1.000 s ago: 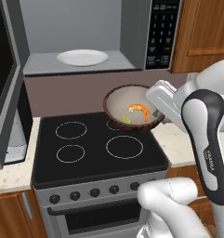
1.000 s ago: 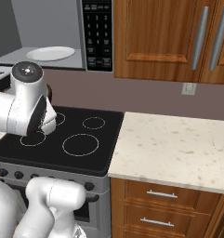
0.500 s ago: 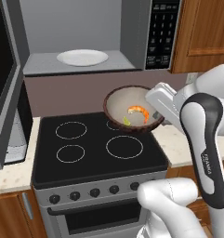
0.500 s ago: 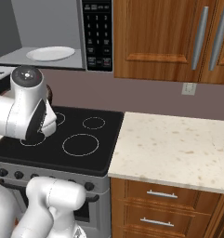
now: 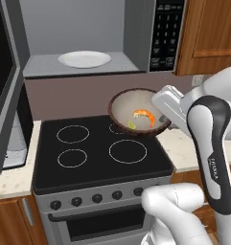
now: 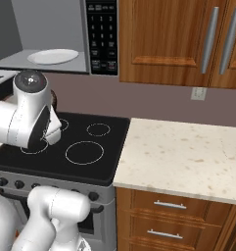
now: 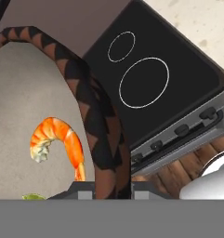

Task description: The microwave is finished heating the shrimp and lemon wedge. Take the bowl containing the food and place it on the dining counter.

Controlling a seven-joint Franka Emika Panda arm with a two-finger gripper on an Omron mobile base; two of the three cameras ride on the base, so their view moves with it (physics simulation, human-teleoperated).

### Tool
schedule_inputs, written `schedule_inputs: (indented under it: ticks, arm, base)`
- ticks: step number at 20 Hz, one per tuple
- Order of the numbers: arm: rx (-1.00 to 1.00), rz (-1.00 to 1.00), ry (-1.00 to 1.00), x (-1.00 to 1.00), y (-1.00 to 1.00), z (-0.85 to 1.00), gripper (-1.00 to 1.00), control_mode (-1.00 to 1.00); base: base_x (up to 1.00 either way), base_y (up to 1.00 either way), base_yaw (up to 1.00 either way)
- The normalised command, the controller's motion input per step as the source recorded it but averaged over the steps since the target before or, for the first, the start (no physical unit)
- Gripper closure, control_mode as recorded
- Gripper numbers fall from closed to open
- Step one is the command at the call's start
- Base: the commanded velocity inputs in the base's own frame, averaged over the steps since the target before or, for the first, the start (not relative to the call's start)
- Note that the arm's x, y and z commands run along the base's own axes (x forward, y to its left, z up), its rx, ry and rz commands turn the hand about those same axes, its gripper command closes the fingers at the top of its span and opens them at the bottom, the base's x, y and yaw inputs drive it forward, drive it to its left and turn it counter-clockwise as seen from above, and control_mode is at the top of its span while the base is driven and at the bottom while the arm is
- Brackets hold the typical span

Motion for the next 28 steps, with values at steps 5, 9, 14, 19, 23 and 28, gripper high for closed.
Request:
schedule_inputs:
  ticks: [5,9,14,19,23,28]
  arm:
    - [0.0,0.0,0.0,0.0,0.0,0.0,1.0,1.0]
    - [0.0,0.0,0.0,0.0,0.0,0.0,1.0,1.0]
    - [0.0,0.0,0.0,0.0,0.0,0.0,1.0,1.0]
    - [0.0,0.0,0.0,0.0,0.0,0.0,1.0,1.0]
    - [0.0,0.0,0.0,0.0,0.0,0.0,1.0,1.0]
    - [0.0,0.0,0.0,0.0,0.0,0.0,1.0,1.0]
  base:
    - [-0.37,-0.65,0.02]
    - [-0.53,-0.46,0.2]
    - [-0.63,-0.12,0.53]
    - [-0.47,0.0,0.69]
    - [-0.42,0.03,0.76]
    - [-0.32,0.07,0.86]
